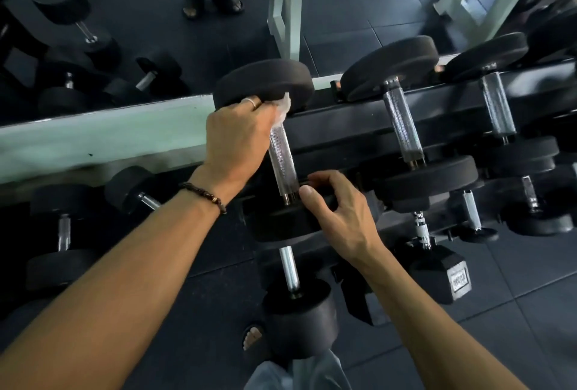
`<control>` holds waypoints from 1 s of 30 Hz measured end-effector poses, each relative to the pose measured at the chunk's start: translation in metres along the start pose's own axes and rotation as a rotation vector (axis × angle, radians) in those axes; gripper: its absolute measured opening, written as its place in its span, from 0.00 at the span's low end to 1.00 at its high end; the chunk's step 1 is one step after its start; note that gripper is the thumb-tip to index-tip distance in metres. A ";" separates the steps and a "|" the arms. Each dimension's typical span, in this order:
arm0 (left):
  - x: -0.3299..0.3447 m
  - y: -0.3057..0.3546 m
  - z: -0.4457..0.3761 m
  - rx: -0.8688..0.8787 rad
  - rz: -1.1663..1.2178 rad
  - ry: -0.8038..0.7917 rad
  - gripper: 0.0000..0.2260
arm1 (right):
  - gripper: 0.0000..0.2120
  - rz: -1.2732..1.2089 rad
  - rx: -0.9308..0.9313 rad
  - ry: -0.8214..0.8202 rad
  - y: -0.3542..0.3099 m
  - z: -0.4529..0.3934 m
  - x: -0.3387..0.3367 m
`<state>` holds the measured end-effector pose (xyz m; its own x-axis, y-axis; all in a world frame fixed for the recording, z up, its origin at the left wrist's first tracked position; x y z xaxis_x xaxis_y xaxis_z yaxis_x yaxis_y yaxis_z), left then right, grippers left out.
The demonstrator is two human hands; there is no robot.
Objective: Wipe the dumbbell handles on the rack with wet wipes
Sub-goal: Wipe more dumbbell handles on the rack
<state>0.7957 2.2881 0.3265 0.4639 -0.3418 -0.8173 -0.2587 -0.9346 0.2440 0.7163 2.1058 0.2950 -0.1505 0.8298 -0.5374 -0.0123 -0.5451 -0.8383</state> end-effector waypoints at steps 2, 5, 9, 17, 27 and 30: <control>-0.002 0.008 0.008 -0.002 0.075 -0.073 0.11 | 0.25 -0.010 0.007 0.000 0.000 0.000 0.001; -0.010 0.017 0.025 -0.008 0.189 -0.375 0.10 | 0.27 -0.004 0.011 -0.022 -0.003 0.001 0.000; -0.029 0.032 0.030 -0.089 0.282 -0.436 0.04 | 0.33 0.010 -0.010 -0.080 -0.004 0.010 -0.013; -0.059 0.130 0.034 -0.036 0.310 -0.497 0.04 | 0.23 0.230 -0.011 0.057 0.017 0.068 -0.116; -0.008 0.390 0.073 0.225 0.237 -0.649 0.05 | 0.20 0.464 0.148 0.126 0.128 0.190 -0.323; 0.015 0.487 0.085 0.315 0.231 -0.755 0.05 | 0.19 0.473 0.230 0.184 0.175 0.241 -0.403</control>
<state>0.6043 1.8364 0.3885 -0.2905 -0.2587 -0.9212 -0.5534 -0.7400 0.3823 0.5369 1.6478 0.3871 -0.0177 0.4842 -0.8748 -0.2041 -0.8582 -0.4709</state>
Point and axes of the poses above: each hand's wrist, its own z-axis away from the middle knuckle, its own x-axis out of the palm, y = z × x, the point moved 1 cm from there along -z, towards the middle knuckle, and after that the axes turned 4 degrees about -x, right-handed, at the moved point
